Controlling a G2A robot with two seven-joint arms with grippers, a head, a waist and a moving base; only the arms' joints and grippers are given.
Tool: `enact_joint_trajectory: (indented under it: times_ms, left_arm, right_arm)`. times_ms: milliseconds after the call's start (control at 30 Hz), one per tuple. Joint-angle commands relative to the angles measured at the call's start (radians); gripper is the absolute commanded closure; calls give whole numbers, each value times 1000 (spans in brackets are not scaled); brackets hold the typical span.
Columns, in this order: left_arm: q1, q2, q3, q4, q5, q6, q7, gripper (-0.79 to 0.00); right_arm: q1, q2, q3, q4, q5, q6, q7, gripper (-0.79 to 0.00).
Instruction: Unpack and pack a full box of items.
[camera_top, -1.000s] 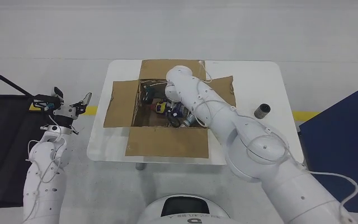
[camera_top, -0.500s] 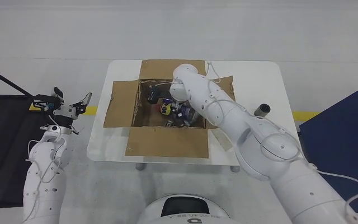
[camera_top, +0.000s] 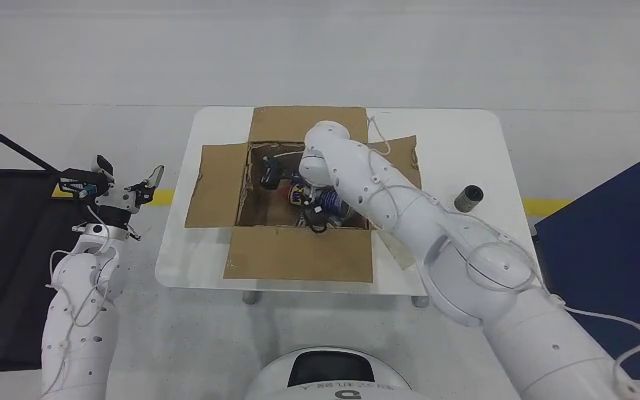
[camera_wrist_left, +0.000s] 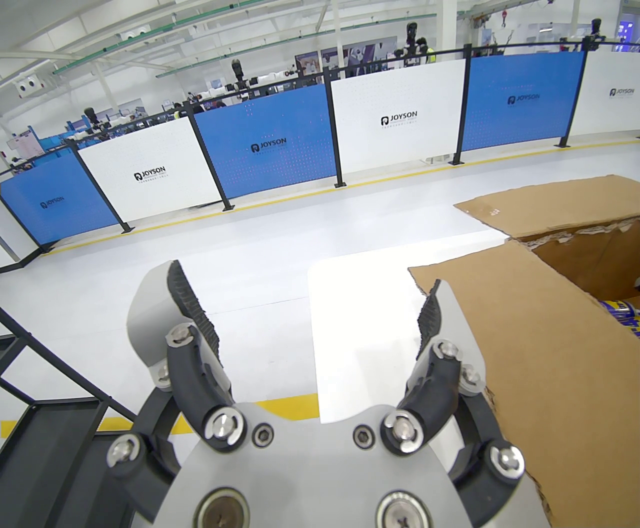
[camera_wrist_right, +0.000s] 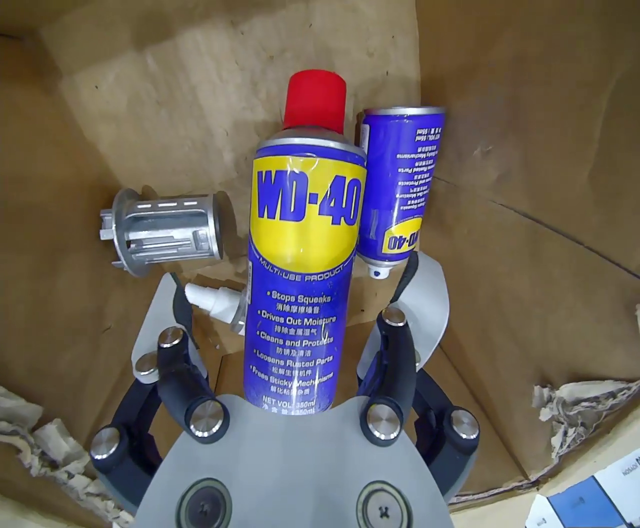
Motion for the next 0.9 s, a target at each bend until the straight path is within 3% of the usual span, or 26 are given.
enact_joint_trajectory:
  times_ms: [0, 200, 567, 667, 700, 733, 767, 867]
  left_arm:
    - [0, 0, 0, 0, 0, 0, 0, -785]
    - [0, 0, 0, 0, 0, 0, 0, -785]
    - [0, 0, 0, 0, 0, 0, 0, -785]
    - [0, 0, 0, 0, 0, 0, 0, -785]
    - [0, 0, 0, 0, 0, 0, 0, -785]
    - [0, 0, 0, 0, 0, 0, 0, -785]
    - [0, 0, 0, 0, 0, 0, 0, -785]
    - [0, 0, 0, 0, 0, 0, 0, -785]
  right_arm:
    - [3, -9, -5, 28, -13, -12, -33, -637]
    - [14, -48, -20, 132, -28, -49, -88, -508]
    - [32, -117, -31, 277, -22, -100, -96, -453]
    - [34, -134, -34, 304, -26, -95, -93, -342]
    - [35, -139, -35, 311, -27, -96, -92, -219]
    - [37, -144, -35, 318, -27, -97, -92, -46]
    - [39, -149, -34, 324, -26, -96, -93, 0]
    - [54, -160, -31, 338, -26, -92, -91, 0]
